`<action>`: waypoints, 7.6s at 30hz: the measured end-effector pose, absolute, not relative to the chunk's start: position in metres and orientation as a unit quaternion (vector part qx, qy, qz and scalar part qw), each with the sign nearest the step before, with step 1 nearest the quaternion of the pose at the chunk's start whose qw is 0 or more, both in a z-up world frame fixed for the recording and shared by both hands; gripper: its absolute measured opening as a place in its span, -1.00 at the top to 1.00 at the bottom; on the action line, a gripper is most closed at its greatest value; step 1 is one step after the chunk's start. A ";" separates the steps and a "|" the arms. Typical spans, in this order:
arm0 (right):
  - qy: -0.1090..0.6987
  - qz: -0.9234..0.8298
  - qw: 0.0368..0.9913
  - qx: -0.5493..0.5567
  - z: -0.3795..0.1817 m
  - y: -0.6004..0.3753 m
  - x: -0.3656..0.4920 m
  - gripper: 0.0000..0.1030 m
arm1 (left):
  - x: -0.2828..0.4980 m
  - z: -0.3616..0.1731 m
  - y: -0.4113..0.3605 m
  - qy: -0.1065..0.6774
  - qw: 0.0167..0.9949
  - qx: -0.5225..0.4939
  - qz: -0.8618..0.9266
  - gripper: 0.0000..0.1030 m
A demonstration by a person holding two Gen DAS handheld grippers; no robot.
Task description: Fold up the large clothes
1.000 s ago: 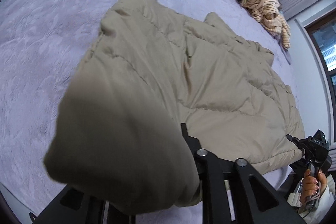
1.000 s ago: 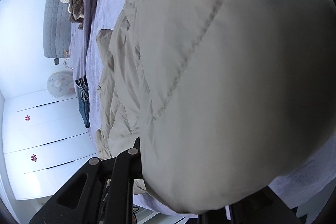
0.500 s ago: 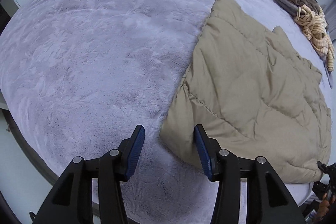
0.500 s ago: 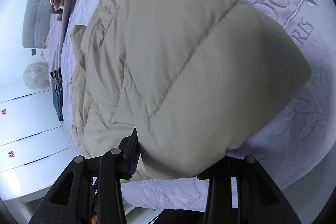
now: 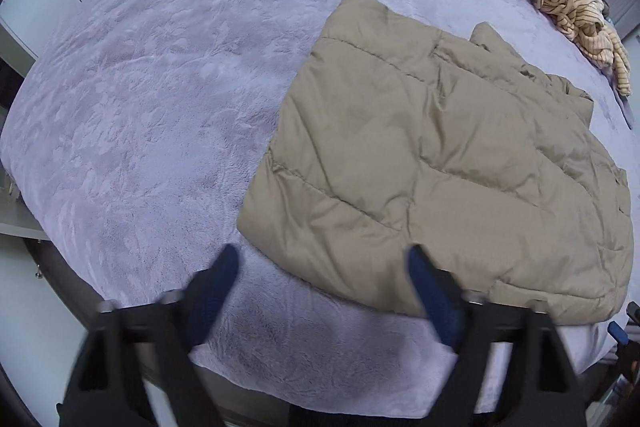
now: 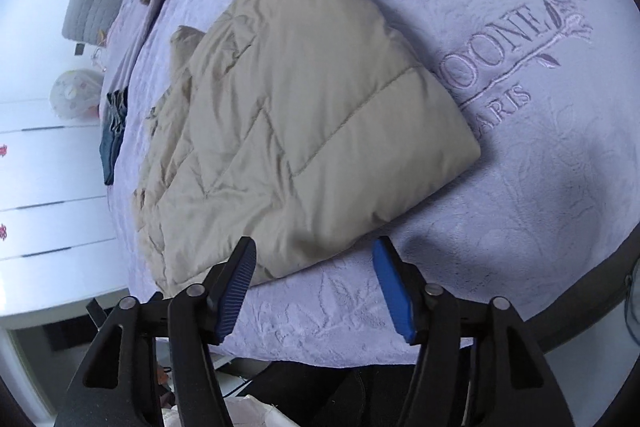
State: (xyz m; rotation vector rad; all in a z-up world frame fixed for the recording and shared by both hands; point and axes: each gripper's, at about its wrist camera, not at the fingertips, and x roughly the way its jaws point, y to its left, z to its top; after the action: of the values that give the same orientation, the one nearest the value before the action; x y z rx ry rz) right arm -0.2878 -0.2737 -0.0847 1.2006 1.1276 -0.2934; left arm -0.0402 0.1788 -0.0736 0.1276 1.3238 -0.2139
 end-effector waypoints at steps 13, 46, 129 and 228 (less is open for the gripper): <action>0.544 -0.083 0.698 0.458 -0.074 -0.223 -0.231 -0.68 | -0.048 -0.061 0.154 0.611 0.774 0.089 -0.137 -1.00; 0.595 -0.129 0.676 0.414 -0.097 -0.121 -0.106 -0.73 | 0.101 -0.115 0.210 0.663 0.675 0.021 -0.323 -1.00; 0.408 -0.068 0.770 0.486 -0.011 -0.196 -0.292 -0.71 | -0.115 -0.046 -0.193 0.655 0.492 0.099 -0.566 -0.44; 0.510 -0.205 0.722 0.420 -0.052 -0.268 -0.293 -0.57 | -0.094 -0.053 -0.039 0.608 0.677 0.139 -0.390 -1.00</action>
State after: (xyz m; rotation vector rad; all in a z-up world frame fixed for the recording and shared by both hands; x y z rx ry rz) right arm -0.2932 -0.2678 -0.0522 0.9270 1.1270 -0.4524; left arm -0.0945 -0.0388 -0.0528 0.3117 1.3657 -0.8775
